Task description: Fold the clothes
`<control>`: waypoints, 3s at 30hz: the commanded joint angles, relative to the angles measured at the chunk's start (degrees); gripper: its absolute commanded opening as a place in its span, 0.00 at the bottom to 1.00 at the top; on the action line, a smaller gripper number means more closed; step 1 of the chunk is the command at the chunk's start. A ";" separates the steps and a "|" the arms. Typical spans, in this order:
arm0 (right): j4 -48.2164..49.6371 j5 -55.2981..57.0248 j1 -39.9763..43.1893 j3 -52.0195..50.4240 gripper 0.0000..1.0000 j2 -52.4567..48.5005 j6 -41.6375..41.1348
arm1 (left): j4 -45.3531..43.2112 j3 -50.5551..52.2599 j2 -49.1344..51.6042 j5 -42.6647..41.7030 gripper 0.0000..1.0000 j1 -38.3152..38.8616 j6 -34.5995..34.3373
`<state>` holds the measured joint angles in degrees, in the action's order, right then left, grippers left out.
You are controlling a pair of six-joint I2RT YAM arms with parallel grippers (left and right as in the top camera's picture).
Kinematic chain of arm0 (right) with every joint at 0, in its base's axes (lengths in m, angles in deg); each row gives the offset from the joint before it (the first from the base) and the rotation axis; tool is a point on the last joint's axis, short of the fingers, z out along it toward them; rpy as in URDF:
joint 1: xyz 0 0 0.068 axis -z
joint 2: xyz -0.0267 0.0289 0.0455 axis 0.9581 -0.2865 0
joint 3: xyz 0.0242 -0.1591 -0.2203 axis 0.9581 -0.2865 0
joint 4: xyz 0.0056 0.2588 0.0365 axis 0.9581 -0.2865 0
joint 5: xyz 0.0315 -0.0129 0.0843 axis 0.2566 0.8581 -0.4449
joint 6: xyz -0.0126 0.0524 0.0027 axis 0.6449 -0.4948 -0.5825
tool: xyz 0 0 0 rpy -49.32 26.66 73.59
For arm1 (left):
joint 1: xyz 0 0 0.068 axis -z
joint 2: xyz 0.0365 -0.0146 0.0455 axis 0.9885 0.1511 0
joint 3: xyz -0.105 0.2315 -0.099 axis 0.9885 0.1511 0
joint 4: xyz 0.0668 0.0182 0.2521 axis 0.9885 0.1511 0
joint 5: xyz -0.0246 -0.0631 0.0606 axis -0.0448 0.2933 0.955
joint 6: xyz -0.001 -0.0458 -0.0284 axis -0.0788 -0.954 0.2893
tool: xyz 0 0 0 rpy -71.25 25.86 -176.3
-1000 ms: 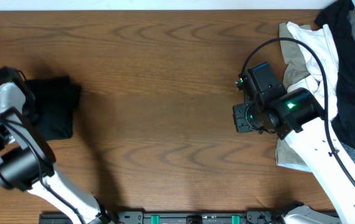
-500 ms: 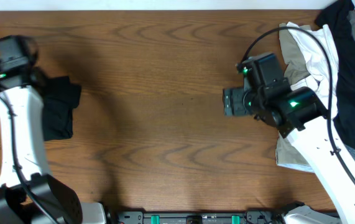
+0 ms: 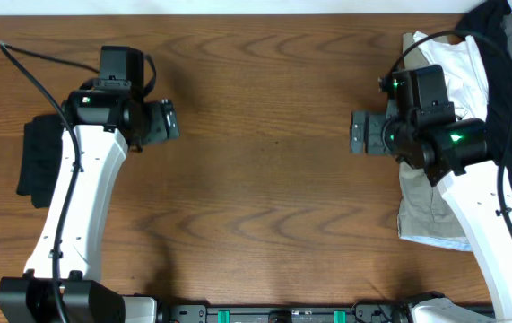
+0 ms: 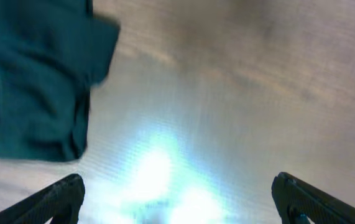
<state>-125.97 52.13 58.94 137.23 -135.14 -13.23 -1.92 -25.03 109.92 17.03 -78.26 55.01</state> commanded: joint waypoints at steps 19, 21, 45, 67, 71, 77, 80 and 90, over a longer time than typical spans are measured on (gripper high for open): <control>6.47 5.99 -2.49 -26.10 0.99 40.65 -7.50 | -16.02 30.21 -50.27 -3.17 0.98 2.01 -1.09; 6.21 5.46 -2.49 -28.63 0.99 42.42 -8.50 | -13.40 30.86 -52.78 -3.17 0.98 2.01 -1.11; -7.96 4.96 0.76 -33.03 0.99 47.06 -8.52 | -4.42 30.86 -54.29 -3.17 0.98 2.01 -1.11; 10.93 3.48 9.53 -45.09 0.99 78.29 0.59 | -4.42 30.86 -54.29 -3.17 0.98 2.01 -1.09; 22.99 2.60 9.55 -53.18 0.99 78.27 0.57 | -4.42 30.86 -54.29 -3.17 0.98 2.01 -1.11; 47.28 1.51 9.53 -68.17 0.99 78.29 0.50 | -4.42 30.86 -54.29 -3.17 0.98 2.01 -1.11; 58.93 1.27 9.53 -74.88 0.99 78.29 0.33 | -4.42 30.86 -54.29 -3.17 0.98 2.01 -1.11; 52.70 -2.82 9.46 -74.93 0.99 78.31 1.62 | -4.42 30.86 -54.29 -3.17 0.98 2.01 -1.09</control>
<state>-72.74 52.61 67.94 62.39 -57.24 -12.60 -6.55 5.85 55.74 14.28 -76.36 54.63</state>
